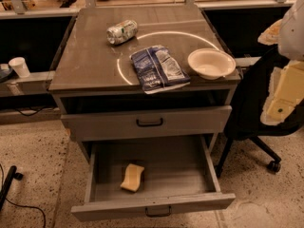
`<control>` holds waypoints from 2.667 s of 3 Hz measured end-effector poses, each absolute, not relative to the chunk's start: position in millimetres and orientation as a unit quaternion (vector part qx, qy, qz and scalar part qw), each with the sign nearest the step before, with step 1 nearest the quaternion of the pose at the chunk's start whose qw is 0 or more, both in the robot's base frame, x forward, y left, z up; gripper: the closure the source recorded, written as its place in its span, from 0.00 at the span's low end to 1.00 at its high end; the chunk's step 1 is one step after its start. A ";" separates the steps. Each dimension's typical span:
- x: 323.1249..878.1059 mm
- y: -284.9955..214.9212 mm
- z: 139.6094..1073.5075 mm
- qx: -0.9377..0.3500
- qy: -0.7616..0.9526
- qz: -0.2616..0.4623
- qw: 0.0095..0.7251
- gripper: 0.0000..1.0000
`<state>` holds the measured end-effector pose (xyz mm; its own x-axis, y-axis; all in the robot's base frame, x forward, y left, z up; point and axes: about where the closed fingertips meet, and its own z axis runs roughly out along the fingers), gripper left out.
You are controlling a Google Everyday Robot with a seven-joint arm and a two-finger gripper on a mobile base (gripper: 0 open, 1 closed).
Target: Pick sponge from middle drawer and place on counter
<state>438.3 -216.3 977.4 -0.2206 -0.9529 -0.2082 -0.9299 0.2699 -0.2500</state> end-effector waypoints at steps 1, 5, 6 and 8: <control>438.9 -215.7 978.0 -0.603 0.780 -0.034 0.163 0.00; 435.5 -132.8 781.1 -0.647 0.734 0.109 0.175 0.00; 432.7 -128.4 781.3 -0.651 0.723 0.143 0.182 0.00; 448.0 -67.6 713.5 -0.639 0.696 0.233 0.230 0.00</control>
Offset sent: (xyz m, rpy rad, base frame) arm 0.0259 0.0915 -0.1790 0.2776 0.1569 0.1330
